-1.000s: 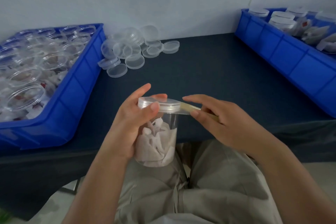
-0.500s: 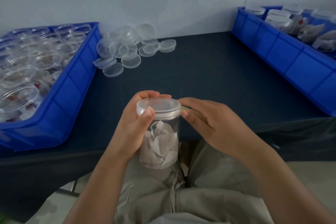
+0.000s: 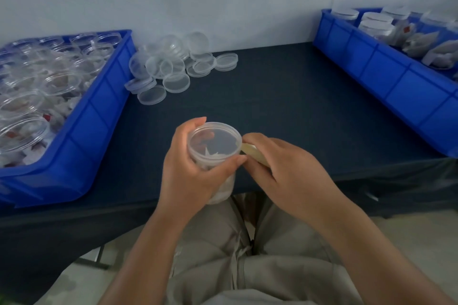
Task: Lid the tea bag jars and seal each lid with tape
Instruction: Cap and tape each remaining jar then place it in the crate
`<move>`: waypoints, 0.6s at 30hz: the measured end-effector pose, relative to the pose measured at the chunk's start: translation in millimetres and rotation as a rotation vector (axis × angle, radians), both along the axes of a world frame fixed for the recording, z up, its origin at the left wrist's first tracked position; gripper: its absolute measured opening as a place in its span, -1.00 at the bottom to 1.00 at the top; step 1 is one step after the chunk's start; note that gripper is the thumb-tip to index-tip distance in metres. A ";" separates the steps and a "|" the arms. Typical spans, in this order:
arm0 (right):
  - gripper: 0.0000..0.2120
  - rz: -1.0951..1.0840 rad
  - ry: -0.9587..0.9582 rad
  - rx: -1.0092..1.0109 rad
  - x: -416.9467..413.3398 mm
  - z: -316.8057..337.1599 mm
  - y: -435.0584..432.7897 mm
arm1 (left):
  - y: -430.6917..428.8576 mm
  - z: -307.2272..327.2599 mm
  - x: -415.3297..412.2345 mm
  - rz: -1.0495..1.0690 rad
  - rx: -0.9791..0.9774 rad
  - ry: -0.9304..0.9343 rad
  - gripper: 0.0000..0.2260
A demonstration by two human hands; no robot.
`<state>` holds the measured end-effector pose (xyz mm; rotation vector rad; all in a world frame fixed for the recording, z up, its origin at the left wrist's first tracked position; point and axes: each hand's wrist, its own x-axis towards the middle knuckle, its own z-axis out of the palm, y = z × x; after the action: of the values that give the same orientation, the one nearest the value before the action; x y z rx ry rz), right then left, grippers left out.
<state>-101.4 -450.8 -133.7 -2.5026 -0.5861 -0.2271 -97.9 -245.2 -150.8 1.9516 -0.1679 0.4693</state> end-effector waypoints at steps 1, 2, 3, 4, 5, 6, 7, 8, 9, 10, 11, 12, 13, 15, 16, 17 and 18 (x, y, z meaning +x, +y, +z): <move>-0.67 0.015 0.029 0.016 0.0 0.7 0.4 | 2.1 0.9 0.1 -0.004 -0.002 0.000 -0.24; -0.67 0.037 0.062 0.034 0.0 1.2 -0.5 | 4.3 1.7 0.4 -0.014 -0.012 0.009 -0.26; -0.69 0.064 0.092 0.045 0.5 1.8 -2.1 | 6.2 2.3 0.9 -0.025 -0.029 0.025 -0.28; -0.72 0.090 0.117 0.044 0.6 2.5 -3.6 | 8.0 2.7 1.7 -0.033 -0.052 0.040 -0.29; -0.76 0.113 0.137 0.033 0.5 3.4 -4.9 | 10.0 3.1 2.5 -0.042 -0.078 0.053 -0.31; -0.79 0.126 0.149 0.018 0.1 4.4 -5.8 | 12.2 3.8 3.1 -0.053 -0.104 0.065 -0.31; -0.80 0.131 0.148 0.003 -0.1 5.4 -6.5 | 14.7 4.5 4.1 -0.067 -0.126 0.072 -0.32; -0.78 0.129 0.132 -0.013 0.1 6.4 -7.4 | 17.7 4.9 4.7 -0.084 -0.139 0.077 -0.32; -0.76 0.124 0.115 -0.031 0.9 7.5 -8.3 | 20.4 5.2 5.3 -0.109 -0.141 0.081 -0.32; -0.74 0.118 0.108 -0.045 2.2 8.6 -9.5 | 22.6 5.4 5.3 -0.138 -0.135 0.087 -0.31; -0.72 0.114 0.112 -0.052 3.8 9.7 -10.8 | 24.2 5.5 5.2 -0.169 -0.128 0.096 -0.30; -0.71 0.114 0.119 -0.055 5.2 10.3 -12.0 | 25.5 5.6 4.8 -0.199 -0.124 0.108 -0.28; -0.69 0.113 0.121 -0.058 6.6 10.7 -12.8 | 26.5 5.5 4.9 -0.225 -0.120 0.118 -0.26; -0.67 0.094 0.100 -0.065 8.0 10.3 -11.9 | 27.2 5.4 6.6 -0.251 -0.100 0.134 -0.22; -0.66 0.075 0.074 -0.066 7.8 9.7 -10.2 | 26.4 5.7 7.6 -0.247 -0.076 0.139 -0.20; -0.66 0.052 0.040 -0.067 7.2 8.8 -8.2 | 25.2 6.4 8.4 -0.232 -0.045 0.142 -0.17; -0.65 0.027 0.011 -0.070 6.4 7.8 -6.1 | 23.9 7.1 8.7 -0.212 -0.011 0.141 -0.14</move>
<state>-95.0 -456.8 -125.9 -2.5595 -0.6339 -0.1857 -89.3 -221.3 -143.7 1.9226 -0.2774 0.1924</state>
